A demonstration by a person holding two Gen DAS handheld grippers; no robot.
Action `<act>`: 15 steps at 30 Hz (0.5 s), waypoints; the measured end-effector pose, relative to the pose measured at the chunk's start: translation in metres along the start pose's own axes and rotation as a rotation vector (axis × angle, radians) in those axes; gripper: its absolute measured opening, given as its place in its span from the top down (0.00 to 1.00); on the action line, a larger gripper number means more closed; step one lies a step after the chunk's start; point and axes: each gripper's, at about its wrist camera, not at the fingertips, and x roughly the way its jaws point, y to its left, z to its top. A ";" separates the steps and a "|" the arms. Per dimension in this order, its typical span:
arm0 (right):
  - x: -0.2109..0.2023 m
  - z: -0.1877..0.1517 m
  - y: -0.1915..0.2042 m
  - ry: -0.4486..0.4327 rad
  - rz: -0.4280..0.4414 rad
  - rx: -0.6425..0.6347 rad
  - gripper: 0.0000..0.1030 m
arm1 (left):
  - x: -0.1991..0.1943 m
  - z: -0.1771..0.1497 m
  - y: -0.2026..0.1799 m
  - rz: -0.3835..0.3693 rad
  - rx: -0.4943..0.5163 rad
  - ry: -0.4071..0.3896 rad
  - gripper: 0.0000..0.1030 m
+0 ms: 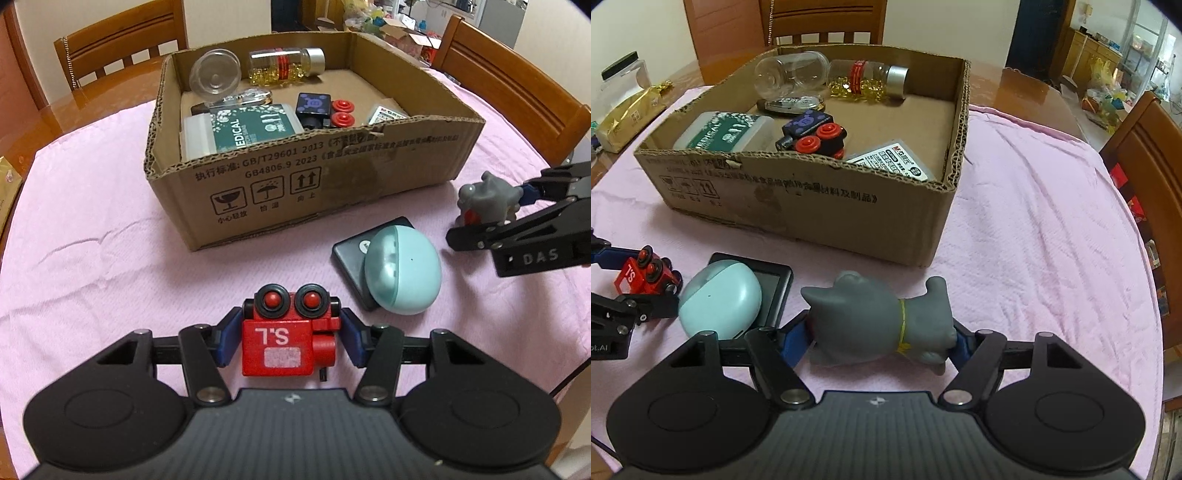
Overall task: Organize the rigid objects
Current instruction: 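Carry the red engine and grey cat over the box and open both grippers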
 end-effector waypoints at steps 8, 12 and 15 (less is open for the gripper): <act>-0.037 0.018 -0.004 -0.008 0.062 -0.104 0.26 | -0.026 0.008 0.004 -0.006 0.090 0.005 0.50; -0.061 0.033 -0.009 -0.035 0.090 -0.160 0.26 | -0.046 0.016 0.006 -0.016 0.142 -0.008 0.50; -0.070 0.050 -0.012 -0.072 0.087 -0.184 0.26 | -0.057 0.022 0.005 -0.009 0.178 -0.027 0.50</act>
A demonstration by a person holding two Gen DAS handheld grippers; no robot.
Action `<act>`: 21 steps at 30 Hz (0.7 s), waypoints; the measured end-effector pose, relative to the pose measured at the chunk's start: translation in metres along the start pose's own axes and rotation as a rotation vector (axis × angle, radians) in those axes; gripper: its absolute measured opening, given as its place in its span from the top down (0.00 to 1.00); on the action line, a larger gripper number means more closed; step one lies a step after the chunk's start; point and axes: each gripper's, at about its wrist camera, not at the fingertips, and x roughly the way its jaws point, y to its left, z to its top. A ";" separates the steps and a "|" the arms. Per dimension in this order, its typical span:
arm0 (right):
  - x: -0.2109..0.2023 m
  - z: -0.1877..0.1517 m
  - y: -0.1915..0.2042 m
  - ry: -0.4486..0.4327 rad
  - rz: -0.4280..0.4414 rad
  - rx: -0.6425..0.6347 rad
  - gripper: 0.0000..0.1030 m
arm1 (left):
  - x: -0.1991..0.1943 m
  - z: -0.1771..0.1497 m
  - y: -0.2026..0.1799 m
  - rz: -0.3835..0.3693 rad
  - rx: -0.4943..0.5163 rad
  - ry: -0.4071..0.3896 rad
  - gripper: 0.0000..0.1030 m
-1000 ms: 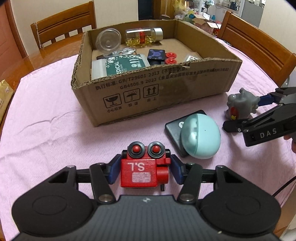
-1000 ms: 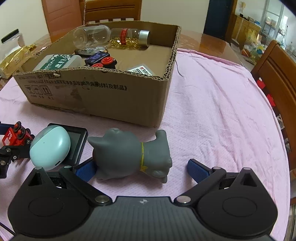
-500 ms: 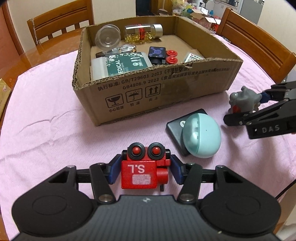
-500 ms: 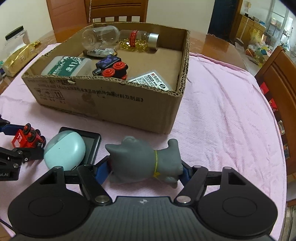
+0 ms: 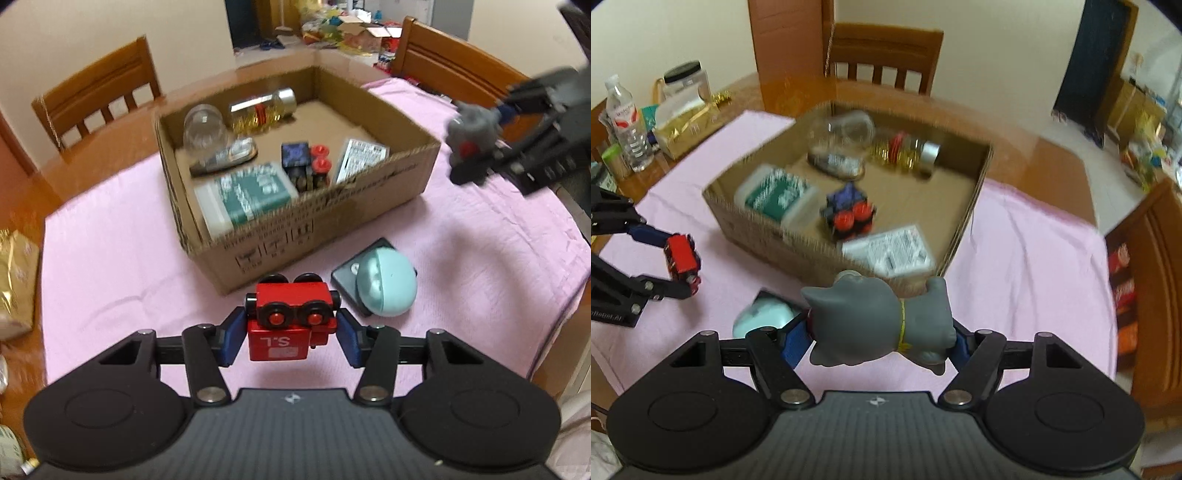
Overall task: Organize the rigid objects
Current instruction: 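Carry the red engine and grey cat over the box and open both grippers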
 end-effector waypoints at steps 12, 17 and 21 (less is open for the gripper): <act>0.013 0.050 -0.014 -0.079 0.015 -0.041 0.26 | -0.027 0.031 0.003 0.004 0.020 -0.065 0.50; 0.035 0.075 -0.026 -0.084 0.005 -0.040 0.26 | -0.033 0.060 0.008 0.029 0.028 -0.120 0.50; 0.056 0.090 -0.034 -0.073 0.009 -0.031 0.26 | -0.025 0.084 0.010 0.048 0.034 -0.146 0.50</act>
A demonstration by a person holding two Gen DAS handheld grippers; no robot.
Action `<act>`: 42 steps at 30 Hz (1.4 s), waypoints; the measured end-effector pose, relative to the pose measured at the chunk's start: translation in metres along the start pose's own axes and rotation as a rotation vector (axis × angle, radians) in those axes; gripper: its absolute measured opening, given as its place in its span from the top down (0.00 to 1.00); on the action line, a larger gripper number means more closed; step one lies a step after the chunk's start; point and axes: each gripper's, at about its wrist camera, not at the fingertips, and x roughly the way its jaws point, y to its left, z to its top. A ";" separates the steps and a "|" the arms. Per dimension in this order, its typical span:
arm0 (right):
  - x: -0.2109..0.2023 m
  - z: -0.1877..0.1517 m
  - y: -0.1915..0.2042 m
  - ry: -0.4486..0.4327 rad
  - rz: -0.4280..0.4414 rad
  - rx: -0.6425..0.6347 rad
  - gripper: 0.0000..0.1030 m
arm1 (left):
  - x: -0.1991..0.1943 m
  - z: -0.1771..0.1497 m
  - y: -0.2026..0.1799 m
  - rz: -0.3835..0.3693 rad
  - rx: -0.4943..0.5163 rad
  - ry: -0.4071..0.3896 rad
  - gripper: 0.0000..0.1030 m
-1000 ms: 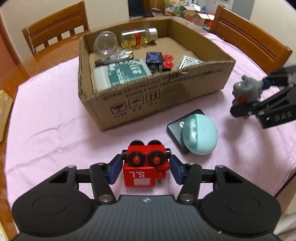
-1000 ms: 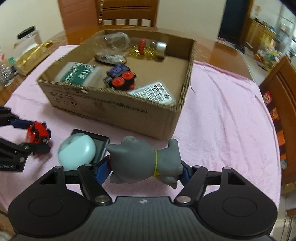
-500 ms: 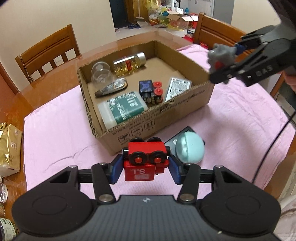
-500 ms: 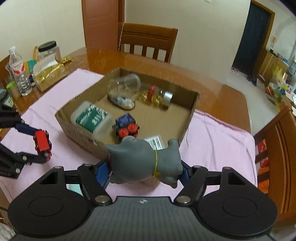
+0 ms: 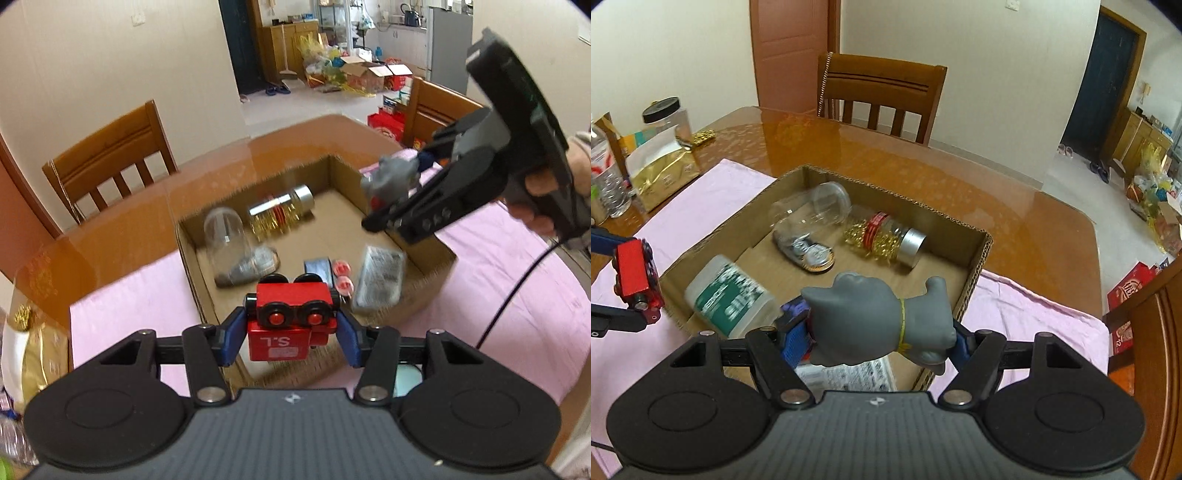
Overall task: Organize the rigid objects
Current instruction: 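Carry the red engine and grey cat over the box and open both grippers, then move right tool to the mint-green round case while left tool approaches the black timer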
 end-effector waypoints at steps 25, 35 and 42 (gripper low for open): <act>-0.042 -0.027 -0.011 -0.063 0.000 0.075 0.00 | 0.061 0.035 0.025 0.112 -0.084 0.007 0.07; -0.047 -0.062 0.016 -0.016 0.000 0.134 0.00 | 0.023 0.002 0.021 0.143 -0.148 -0.032 0.06; -0.032 -0.093 0.063 0.057 -0.018 0.183 0.00 | 0.008 -0.038 0.022 0.127 -0.205 -0.007 0.06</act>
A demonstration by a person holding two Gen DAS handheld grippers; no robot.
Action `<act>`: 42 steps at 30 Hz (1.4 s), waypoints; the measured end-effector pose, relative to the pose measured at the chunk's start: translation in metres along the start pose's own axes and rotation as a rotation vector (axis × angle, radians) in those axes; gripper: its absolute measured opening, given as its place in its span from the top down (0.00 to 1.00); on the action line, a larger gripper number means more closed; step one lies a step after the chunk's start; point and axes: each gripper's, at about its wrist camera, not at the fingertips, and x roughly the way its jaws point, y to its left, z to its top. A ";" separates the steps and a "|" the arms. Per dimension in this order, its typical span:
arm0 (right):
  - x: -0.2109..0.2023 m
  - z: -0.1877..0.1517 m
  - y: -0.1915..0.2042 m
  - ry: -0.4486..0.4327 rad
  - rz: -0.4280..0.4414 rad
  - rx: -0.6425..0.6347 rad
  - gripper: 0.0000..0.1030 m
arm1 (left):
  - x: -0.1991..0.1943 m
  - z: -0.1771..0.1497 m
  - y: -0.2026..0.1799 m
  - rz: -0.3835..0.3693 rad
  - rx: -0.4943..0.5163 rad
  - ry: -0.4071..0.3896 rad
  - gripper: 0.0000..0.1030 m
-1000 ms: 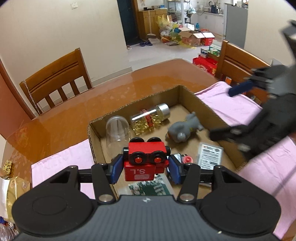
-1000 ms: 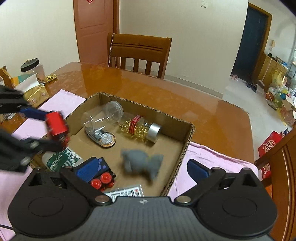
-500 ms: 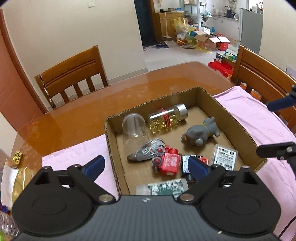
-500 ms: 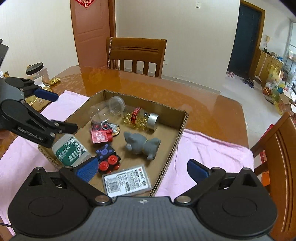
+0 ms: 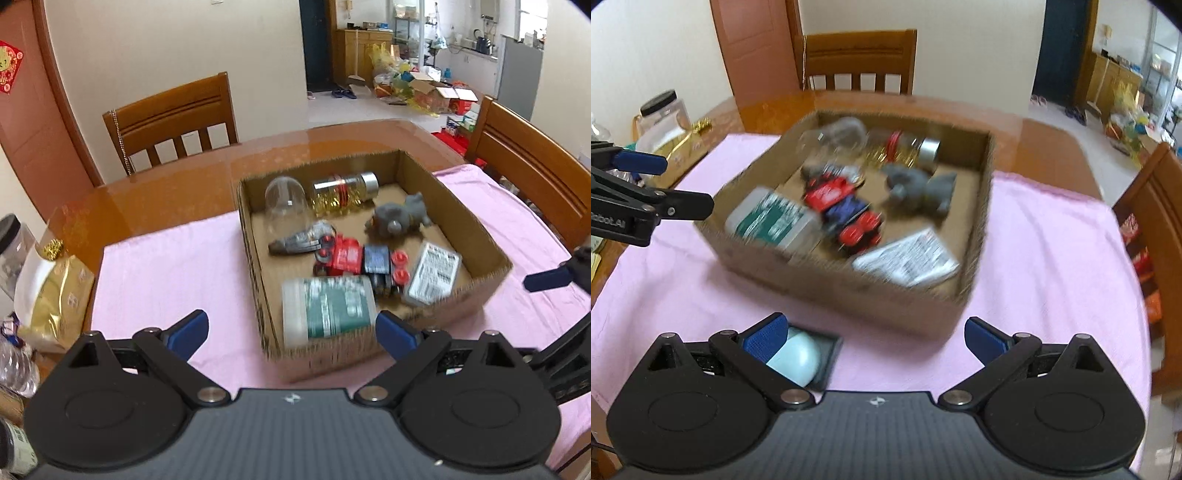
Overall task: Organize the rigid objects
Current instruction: 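Move right tool to the mint-green round case while left tool approaches the black timer, then close left gripper on the black digital timer while right gripper closes on the mint-green case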
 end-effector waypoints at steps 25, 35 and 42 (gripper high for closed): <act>0.051 -0.035 0.038 0.039 -0.140 0.309 0.00 | 0.005 -0.063 0.037 -0.031 -0.041 0.049 0.06; 0.039 -0.048 0.020 0.064 -0.120 0.295 0.00 | 0.012 -0.058 0.013 -0.047 -0.014 0.066 0.06; 0.040 -0.057 0.001 0.082 -0.150 0.295 0.00 | 0.020 -0.055 -0.013 -0.068 0.038 0.083 0.06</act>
